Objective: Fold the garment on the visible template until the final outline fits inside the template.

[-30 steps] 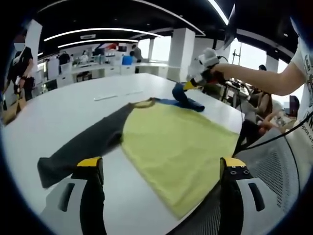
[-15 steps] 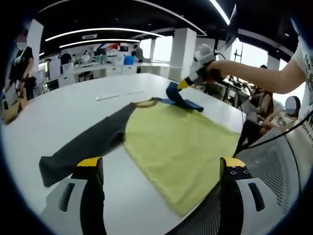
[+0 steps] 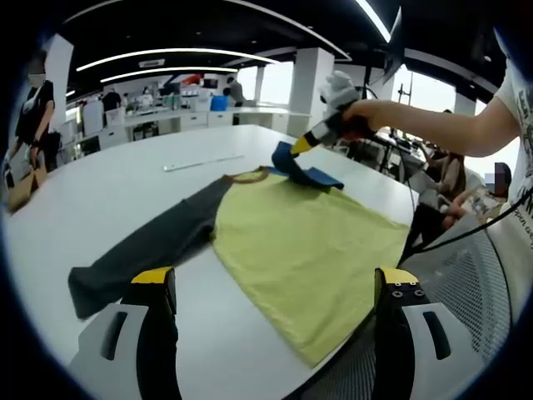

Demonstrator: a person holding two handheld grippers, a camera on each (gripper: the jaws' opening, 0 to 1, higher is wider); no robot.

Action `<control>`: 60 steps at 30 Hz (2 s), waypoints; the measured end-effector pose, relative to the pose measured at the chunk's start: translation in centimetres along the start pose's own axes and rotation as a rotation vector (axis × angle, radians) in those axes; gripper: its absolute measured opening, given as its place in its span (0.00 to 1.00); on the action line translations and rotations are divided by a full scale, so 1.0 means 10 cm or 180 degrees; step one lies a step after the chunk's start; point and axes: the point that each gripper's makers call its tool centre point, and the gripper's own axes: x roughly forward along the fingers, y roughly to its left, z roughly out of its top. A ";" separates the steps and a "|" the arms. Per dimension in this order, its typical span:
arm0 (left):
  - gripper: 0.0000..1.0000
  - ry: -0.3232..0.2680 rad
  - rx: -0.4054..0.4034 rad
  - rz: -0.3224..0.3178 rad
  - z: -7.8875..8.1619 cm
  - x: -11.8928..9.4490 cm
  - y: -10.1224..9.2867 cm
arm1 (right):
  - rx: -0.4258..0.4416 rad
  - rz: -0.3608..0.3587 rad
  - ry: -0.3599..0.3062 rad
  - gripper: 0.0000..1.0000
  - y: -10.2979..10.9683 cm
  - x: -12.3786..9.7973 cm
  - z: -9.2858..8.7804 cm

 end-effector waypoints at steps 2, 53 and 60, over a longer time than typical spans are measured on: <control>0.96 -0.0006 -0.0009 0.0002 0.00 0.00 0.00 | -0.0005 0.0015 0.0009 0.00 0.03 0.02 0.01; 0.96 0.0023 -0.0113 0.0115 -0.13 -0.06 0.18 | -0.0540 0.0570 0.0257 0.00 1.03 0.52 0.07; 0.96 0.0022 -0.0106 0.0112 -0.12 -0.06 0.18 | -0.0756 0.0531 0.0400 0.00 1.05 0.67 -0.13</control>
